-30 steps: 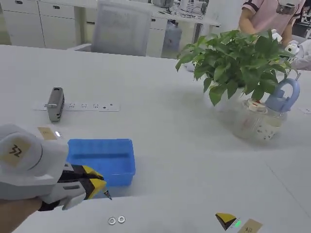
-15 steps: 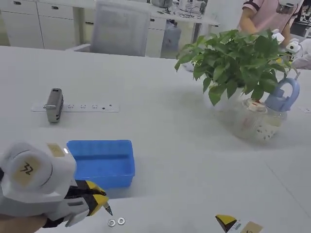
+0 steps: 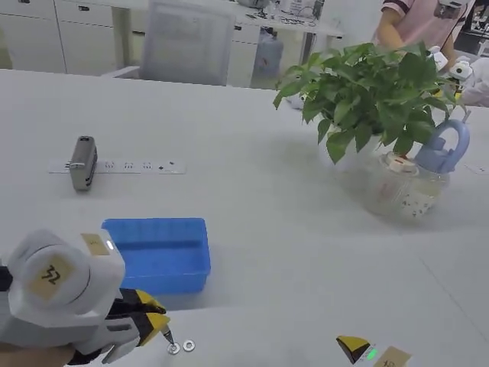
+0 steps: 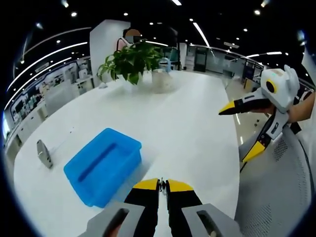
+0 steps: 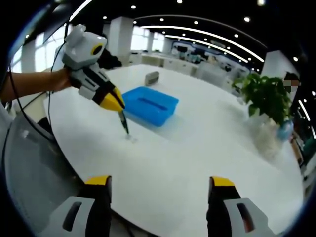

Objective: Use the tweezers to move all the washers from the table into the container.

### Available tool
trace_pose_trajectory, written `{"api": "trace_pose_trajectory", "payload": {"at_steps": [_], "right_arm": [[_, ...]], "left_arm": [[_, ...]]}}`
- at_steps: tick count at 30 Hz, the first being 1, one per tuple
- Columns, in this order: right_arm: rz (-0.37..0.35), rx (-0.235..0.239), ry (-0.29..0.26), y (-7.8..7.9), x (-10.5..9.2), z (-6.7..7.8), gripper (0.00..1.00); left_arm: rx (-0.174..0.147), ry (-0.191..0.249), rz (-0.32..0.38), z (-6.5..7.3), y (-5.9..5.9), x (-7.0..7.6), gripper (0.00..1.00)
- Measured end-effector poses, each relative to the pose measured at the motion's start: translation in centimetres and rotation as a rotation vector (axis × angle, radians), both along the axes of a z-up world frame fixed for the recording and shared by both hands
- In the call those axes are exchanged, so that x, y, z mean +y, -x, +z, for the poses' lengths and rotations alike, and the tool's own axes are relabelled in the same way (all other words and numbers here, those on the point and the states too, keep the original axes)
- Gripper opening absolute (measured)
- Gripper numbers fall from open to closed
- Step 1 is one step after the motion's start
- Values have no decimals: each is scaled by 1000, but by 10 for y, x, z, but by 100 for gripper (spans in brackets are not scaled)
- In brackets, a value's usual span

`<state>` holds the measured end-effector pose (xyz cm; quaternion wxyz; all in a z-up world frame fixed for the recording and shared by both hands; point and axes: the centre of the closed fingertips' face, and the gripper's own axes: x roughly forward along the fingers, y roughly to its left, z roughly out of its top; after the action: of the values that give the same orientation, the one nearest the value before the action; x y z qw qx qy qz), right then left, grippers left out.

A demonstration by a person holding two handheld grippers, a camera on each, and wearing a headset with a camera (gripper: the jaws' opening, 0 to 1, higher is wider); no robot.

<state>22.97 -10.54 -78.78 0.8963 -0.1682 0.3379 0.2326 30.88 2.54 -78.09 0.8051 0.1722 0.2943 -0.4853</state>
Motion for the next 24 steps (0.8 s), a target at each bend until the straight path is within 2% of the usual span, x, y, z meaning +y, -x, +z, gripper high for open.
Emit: {"api": "trace_pose_trajectory", "payload": {"at_steps": [4, 9, 14, 17, 24], "right_arm": [[-1, 1, 1, 0, 0, 0, 78], [-2, -1, 3, 0, -1, 0, 78], [-1, 0, 8, 0, -1, 0, 77], [1, 2, 13, 0, -2, -1, 77], [0, 0, 10, 0, -1, 0, 76]], "left_arm": [[0, -12, -7, -2, 0, 0, 1], [-22, -49, -29, -4, 1, -2, 1], [-28, -48, -33, -2, 0, -3, 1], [-33, -64, -39, -5, -1, -3, 1], [-27, -58, -42, -5, -1, -5, 1]]}}
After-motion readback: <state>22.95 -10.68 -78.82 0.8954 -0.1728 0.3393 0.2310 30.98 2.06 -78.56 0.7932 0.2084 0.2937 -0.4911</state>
